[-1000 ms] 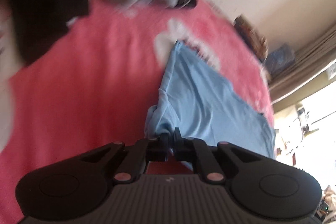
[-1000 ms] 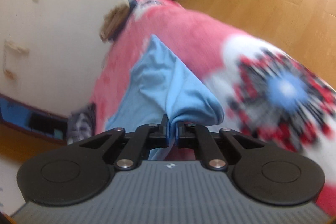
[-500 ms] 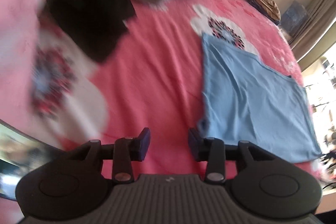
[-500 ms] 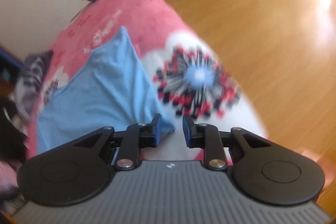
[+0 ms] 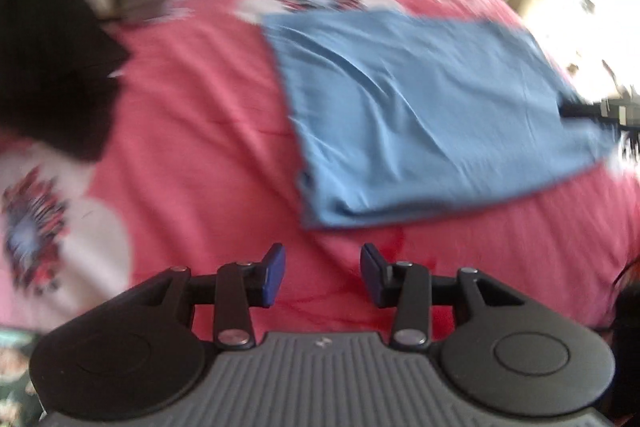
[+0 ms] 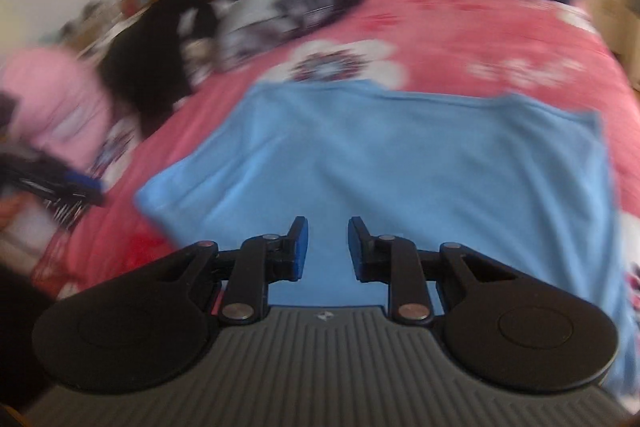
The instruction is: Fold clothes
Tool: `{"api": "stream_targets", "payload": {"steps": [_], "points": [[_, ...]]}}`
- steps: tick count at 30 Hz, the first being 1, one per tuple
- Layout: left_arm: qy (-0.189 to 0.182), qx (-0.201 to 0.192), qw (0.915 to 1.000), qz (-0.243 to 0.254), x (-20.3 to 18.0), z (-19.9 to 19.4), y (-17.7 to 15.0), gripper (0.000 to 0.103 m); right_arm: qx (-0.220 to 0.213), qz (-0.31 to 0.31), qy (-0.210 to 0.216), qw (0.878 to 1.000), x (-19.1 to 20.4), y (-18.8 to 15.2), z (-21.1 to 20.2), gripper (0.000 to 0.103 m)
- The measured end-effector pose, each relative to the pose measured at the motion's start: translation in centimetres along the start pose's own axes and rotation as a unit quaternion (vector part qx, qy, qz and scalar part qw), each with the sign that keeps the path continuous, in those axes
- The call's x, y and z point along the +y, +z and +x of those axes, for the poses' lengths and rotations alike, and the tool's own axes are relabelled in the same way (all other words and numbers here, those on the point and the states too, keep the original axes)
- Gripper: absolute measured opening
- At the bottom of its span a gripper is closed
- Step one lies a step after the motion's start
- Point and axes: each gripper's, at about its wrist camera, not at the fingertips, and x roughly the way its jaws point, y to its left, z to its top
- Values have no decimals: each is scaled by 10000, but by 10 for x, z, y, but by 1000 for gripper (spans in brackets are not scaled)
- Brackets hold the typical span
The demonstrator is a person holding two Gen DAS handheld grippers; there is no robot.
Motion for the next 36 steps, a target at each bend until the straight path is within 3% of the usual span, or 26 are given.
{"api": "stream_targets", "payload": {"steps": [3,9,12,14,15,26,30,36], "points": [[96,-90,9985,526,-9,11,-2,43,35,24,55,10000,7,-1,-2,22],[-64,-427,9979,482,0,11,0,42,323,-95,3,9994,10,-19,-1,22],[-120,-426,9979,464,3,18,0,31,456,-86,44,9989,14,-25,11,22],[-207,-417,9980,420,6,23,0,14,484,-109,77,9987,16,-26,15,22],[-243,-428,9978,448,7,23,0,10,496,-121,92,9987,16,-26,16,22],[-538,-351,9950,767,18,24,-4,6,562,-244,142,9980,18,-21,30,22],[-672,-239,9941,816,24,28,-2,6,521,-1076,413,9920,42,-12,41,22],[-975,-47,9925,739,36,34,1,6,339,-2499,1226,9599,93,-6,66,17]]}}
